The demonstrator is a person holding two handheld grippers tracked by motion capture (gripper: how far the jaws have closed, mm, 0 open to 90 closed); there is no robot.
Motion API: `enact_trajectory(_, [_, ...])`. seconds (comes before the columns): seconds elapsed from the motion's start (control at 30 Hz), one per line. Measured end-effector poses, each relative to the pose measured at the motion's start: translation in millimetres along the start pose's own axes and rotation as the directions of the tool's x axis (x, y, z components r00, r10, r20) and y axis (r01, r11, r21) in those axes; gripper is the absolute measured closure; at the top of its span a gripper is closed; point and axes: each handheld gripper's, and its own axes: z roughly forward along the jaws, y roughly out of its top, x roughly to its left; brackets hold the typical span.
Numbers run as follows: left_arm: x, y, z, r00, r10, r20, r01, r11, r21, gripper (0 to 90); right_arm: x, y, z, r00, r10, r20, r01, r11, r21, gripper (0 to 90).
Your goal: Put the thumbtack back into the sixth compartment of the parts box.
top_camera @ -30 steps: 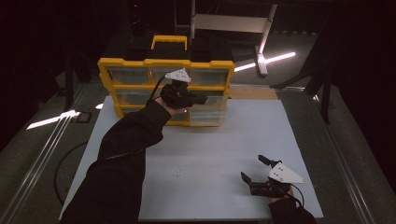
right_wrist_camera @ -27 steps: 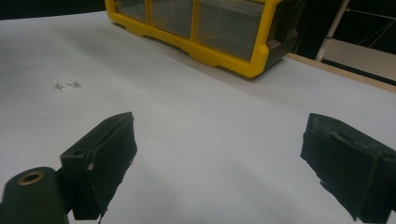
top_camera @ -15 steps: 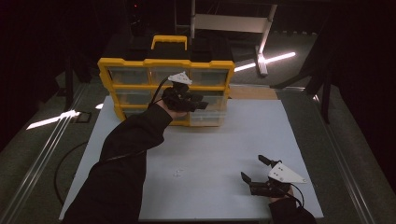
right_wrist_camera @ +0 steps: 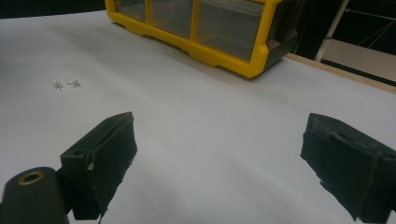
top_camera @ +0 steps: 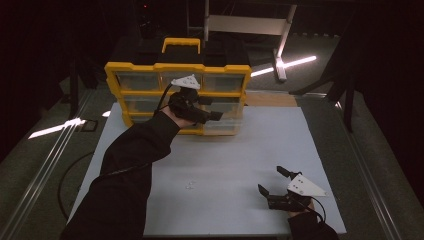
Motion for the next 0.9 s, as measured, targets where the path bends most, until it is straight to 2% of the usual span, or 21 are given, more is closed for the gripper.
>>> enact_trajectory(0.1, [-2.1,-0.5,-3.3,0.9999,-0.002,-0.016,0.002,1.0,-0.007,18.5,0.0,0.0,-0.1,1.0,0.0,0.0,0.0,1.0,0.0,9.9])
enact_trajectory(0.13, [-4.7,-2.5,-6.1,0.9996,0.029,-0.008,-0.029,0.9996,-0.005,13.9,0.0,0.0,-0.1,1.0,0.0,0.001,0.0,1.0,0.001,9.9])
enact_trajectory(0.2, [-8.1,-5.0,-8.9,0.9974,0.062,-0.037,-0.063,0.9979,-0.016,12.5,0.1,0.1,-0.1,1.0,-0.001,0.001,0.001,1.0,0.001,9.9])
enact_trajectory(0.27, [-9.5,-6.5,-10.3,0.9971,0.066,-0.037,-0.067,0.9974,-0.027,10.1,0.1,0.2,-0.1,1.0,-0.002,0.001,0.002,1.0,0.001,9.9])
enact_trajectory(0.3, [-11.1,-8.1,-12.8,0.9974,0.058,-0.044,-0.06,0.9977,-0.032,7.5,0.2,0.3,-0.2,1.0,0.0,0.0,0.0,1.0,0.001,9.9])
enact_trajectory(0.37, [-12.4,-10.8,-15.6,0.9983,0.052,-0.026,-0.053,0.9981,-0.031,2.0,0.1,0.0,-0.2,1.0,0.0,0.002,0.0,1.0,0.002,9.9])
enact_trajectory(0.43, [-13.8,-14.5,-18.3,0.9982,0.051,-0.031,-0.052,0.998,-0.035,1.3,-0.1,-0.2,0.2,1.0,0.002,0.002,-0.002,1.0,0.001,9.9])
enact_trajectory(0.9, [-22.4,-47.3,-32.8,0.9993,0.039,0.002,-0.038,0.9992,-0.012,0.3,0.9,0.5,0.1,1.0,-0.004,0.005,0.004,1.0,0.002,9.9])
